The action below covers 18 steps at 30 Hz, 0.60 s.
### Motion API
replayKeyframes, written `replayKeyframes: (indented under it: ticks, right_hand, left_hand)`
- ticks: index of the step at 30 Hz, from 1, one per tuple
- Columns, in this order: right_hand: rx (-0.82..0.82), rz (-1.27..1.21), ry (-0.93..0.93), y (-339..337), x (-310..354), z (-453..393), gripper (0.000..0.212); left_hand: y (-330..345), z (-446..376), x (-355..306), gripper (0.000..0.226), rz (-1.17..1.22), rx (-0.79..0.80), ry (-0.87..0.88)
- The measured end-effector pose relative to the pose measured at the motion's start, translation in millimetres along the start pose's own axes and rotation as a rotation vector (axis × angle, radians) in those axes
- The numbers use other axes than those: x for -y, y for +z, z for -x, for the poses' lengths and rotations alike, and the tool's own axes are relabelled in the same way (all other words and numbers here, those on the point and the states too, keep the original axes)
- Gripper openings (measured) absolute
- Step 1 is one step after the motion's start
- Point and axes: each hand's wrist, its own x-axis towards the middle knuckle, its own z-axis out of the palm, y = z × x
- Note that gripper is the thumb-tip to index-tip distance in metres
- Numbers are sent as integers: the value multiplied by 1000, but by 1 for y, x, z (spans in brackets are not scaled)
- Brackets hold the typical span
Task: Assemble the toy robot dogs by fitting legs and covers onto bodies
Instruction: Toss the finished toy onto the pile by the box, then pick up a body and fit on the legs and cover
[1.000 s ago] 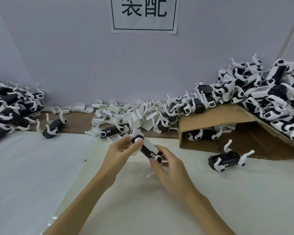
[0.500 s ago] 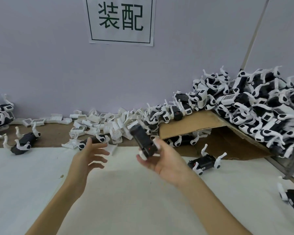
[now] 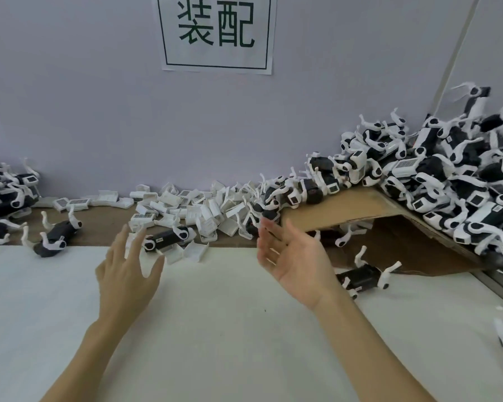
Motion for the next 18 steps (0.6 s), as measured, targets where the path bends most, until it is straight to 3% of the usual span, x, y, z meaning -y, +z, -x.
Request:
replayKeyframes:
  ticks: [5, 8, 13, 16, 18]
  right_hand:
    - [-168, -38, 105, -16, -55, 0, 34]
    - [-197, -7, 127, -17, -61, 0, 33]
    - [-199, 2, 147, -14, -63, -1, 35]
    - [-198, 3, 133, -13, -62, -2, 34]
    - [-205, 8, 130, -13, -62, -1, 33]
  left_hand:
    - [10, -3, 16, 55, -74, 262, -18]
    - [9, -5, 19, 42, -72, 256, -21]
    - [12, -10, 14, 55, 25, 114, 2]
    - [17, -32, 8, 66, 145, 211, -85]
    - [18, -48, 8, 57, 160, 301, -113]
